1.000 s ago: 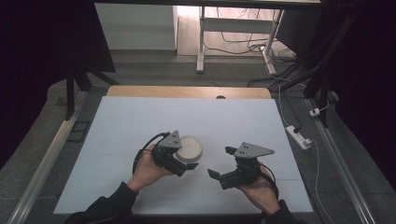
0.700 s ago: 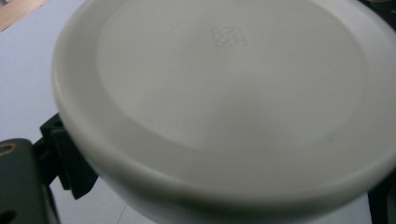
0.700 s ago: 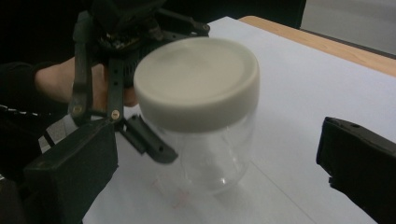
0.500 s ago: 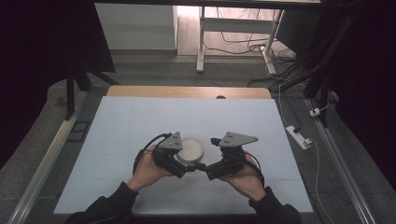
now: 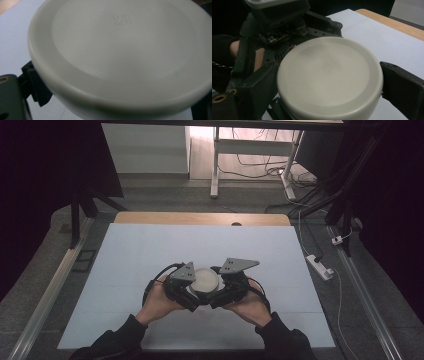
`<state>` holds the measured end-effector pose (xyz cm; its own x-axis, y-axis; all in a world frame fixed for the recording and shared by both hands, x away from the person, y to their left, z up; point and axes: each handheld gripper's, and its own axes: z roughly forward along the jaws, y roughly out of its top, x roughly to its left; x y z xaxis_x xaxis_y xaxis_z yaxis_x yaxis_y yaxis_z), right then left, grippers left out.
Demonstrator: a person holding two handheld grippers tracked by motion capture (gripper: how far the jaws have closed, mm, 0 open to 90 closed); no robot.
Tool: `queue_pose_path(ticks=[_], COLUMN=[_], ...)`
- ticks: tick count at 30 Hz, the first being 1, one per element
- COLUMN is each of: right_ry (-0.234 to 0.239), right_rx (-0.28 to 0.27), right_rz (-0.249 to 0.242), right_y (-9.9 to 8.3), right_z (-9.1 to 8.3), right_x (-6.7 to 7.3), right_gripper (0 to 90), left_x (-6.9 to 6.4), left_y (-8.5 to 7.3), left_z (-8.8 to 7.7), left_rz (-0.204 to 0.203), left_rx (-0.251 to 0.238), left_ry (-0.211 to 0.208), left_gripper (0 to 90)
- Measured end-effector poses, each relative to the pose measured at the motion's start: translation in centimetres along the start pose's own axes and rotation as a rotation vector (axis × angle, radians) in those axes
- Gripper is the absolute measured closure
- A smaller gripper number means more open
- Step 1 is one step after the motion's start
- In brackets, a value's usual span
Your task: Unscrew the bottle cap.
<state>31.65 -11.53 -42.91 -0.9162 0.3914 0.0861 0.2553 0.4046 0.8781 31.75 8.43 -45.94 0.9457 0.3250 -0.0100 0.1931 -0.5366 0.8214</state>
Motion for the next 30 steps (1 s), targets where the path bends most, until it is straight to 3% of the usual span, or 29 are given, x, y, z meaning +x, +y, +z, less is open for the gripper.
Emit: queue_pose_path(ticks=[11, 25, 28, 30], right_ry=[0.018, 0.124, 0.152, 0.196], right_rx=[-0.006, -0.003, -0.01, -0.014], right_rz=[-0.044, -0.078, -0.078, -0.086], right_y=[-0.1, -0.1, -0.1, -0.1], right_z=[0.0, 0.1, 0.0, 0.0], right_x=[0.0, -0.6, -0.8, -1.1], right_gripper=[7.2, 8.3, 8.4, 8.4], left_x=[0.1, 0.5, 0.6, 0.6], left_y=[0.1, -0.1, -0.1, -0.1], left_z=[0.0, 0.1, 0.1, 0.0], left_rz=[0.013, 0.039, 0.05, 0.053], left_rx=[-0.003, -0.009, -0.009, -0.016], left_ry=[-0.047, -0.146, -0.169, -0.185], left_gripper=[7.5, 7.5, 7.5, 7.5])
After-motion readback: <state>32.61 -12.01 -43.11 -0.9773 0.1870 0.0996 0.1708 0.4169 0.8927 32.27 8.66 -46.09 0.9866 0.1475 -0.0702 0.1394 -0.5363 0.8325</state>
